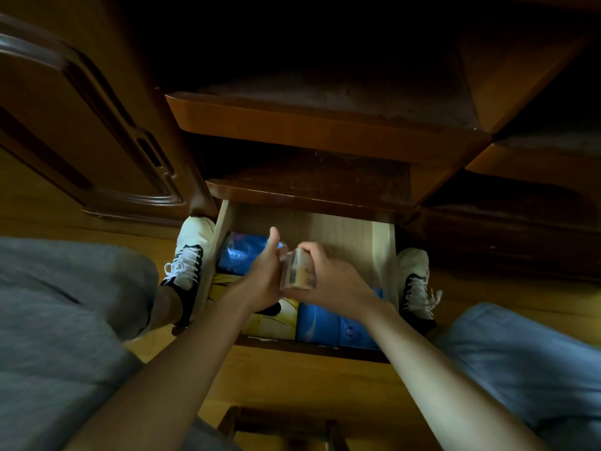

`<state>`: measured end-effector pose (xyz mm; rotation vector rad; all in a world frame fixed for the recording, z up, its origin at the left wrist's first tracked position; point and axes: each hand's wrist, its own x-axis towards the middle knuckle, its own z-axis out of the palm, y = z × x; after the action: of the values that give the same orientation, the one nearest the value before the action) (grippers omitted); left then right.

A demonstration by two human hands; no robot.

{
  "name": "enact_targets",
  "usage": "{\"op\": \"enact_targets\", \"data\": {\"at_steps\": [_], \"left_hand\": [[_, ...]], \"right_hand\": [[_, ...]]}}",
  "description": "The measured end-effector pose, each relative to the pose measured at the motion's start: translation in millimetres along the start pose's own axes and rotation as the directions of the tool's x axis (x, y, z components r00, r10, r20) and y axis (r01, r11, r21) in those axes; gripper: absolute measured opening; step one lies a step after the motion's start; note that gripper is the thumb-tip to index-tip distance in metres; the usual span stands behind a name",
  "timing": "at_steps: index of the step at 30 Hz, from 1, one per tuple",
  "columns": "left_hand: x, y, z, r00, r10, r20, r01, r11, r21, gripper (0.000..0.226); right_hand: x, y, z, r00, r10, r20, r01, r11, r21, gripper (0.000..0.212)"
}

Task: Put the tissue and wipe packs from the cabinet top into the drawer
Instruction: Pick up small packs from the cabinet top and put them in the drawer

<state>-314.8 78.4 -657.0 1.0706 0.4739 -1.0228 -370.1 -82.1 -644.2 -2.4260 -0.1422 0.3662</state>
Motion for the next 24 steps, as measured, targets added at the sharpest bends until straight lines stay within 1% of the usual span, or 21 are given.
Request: {"op": "enact_targets", "data": {"at_steps": [1,2,3,4,5,6,7,8,11,13,14,15,16,17,19,20,21,22,24], "left_hand": [[4.1,-1.4,3.2,0.997,0.061,-0.041,-0.059,0.997,0.041,0.073],[8.5,-3.6,5.1,0.979,0.144,-0.144,-0.12,0.979,0.165,0.061],[13.5,-6.3,5.1,0.931,0.261,-0.255,-0.155,0.916,0.37,0.052],[18.2,-10.2,3.0,0.869,0.397,-0.295,-0.162,0.792,0.589,0.046],[21.5,-14.6,-0.3,0.828,0.504,-0.247,-0.162,0.635,0.755,0.042],[23.9,-19.2,-4.0,0.809,0.566,-0.156,-0.17,0.481,0.86,0.037],[26.2,-23.9,-8.2,0.808,0.586,-0.063,-0.181,0.349,0.92,0.034],[28.0,-28.9,-11.6,0.815,0.579,0.018,-0.192,0.24,0.951,0.032],[33.6,-44.7,-19.3,0.831,0.517,0.207,-0.206,-0.061,0.977,0.035],[35.4,-53.5,-26.3,0.857,0.432,0.282,-0.172,-0.276,0.946,0.042],[35.1,-57.0,-30.4,0.876,0.386,0.289,-0.148,-0.355,0.923,0.048],[34.7,-59.5,-34.2,0.888,0.359,0.287,-0.127,-0.408,0.904,0.052],[34.9,-60.1,-36.5,0.891,0.352,0.286,-0.115,-0.434,0.893,0.055],[35.3,-59.2,-36.9,0.89,0.356,0.285,-0.115,-0.43,0.895,0.056],[36.9,-53.0,-33.3,0.891,0.363,0.273,-0.132,-0.368,0.92,0.054],[37.6,-50.0,-31.2,0.893,0.363,0.266,-0.136,-0.344,0.929,0.054],[38.4,-47.7,-29.2,0.895,0.362,0.259,-0.135,-0.334,0.933,0.055],[39.0,-46.6,-28.2,0.897,0.363,0.252,-0.128,-0.333,0.934,0.056],[40.3,-47.3,-27.8,0.899,0.367,0.239,-0.105,-0.349,0.931,0.057]], "right_hand": [[2.0,8.9,-5.6,0.999,0.045,-0.014,-0.045,0.999,-0.011,0.095],[4.2,21.3,-11.9,0.995,0.095,-0.037,-0.096,0.994,-0.046,0.101],[5.8,36.6,-18.9,0.989,0.131,-0.067,-0.138,0.983,-0.117,0.102],[7.3,53.9,-25.7,0.985,0.149,-0.086,-0.165,0.961,-0.224,0.1],[7.9,70.0,-31.1,0.983,0.161,-0.083,-0.18,0.922,-0.344,0.098],[8.8,84.0,-34.4,0.983,0.174,-0.06,-0.182,0.872,-0.454,0.096],[10.3,95.9,-35.7,0.982,0.189,-0.027,-0.173,0.825,-0.538,0.096],[13.0,104.9,-35.0,0.98,0.197,0.002,-0.158,0.79,-0.593,0.096],[24.1,119.4,-28.2,0.973,0.225,0.06,-0.121,0.71,-0.693,0.102],[30.4,125.8,-24.6,0.956,0.278,0.094,-0.117,0.656,-0.745,0.103],[32.8,129.0,-23.3,0.942,0.31,0.129,-0.103,0.634,-0.767,0.098],[35.0,131.6,-21.7,0.923,0.342,0.178,-0.076,0.613,-0.786,0.091],[37.9,133.7,-20.2,0.899,0.371,0.232,-0.044,0.604,-0.796,0.08],[42.1,135.1,-18.8,0.87,0.4,0.288,-0.015,0.605,-0.796,0.067],[51.4,134.7,-16.9,0.795,0.472,0.382,0.002,0.627,-0.779,0.046],[55.1,133.8,-16.4,0.765,0.506,0.399,-0.015,0.633,-0.774,0.042],[57.1,132.8,-16.5,0.75,0.533,0.392,-0.046,0.633,-0.773,0.043],[57.1,132.3,-16.9,0.748,0.55,0.373,-0.073,0.626,-0.776,0.043],[54.5,133.2,-15.8,0.772,0.536,0.342,-0.077,0.613,-0.786,0.04]]}}
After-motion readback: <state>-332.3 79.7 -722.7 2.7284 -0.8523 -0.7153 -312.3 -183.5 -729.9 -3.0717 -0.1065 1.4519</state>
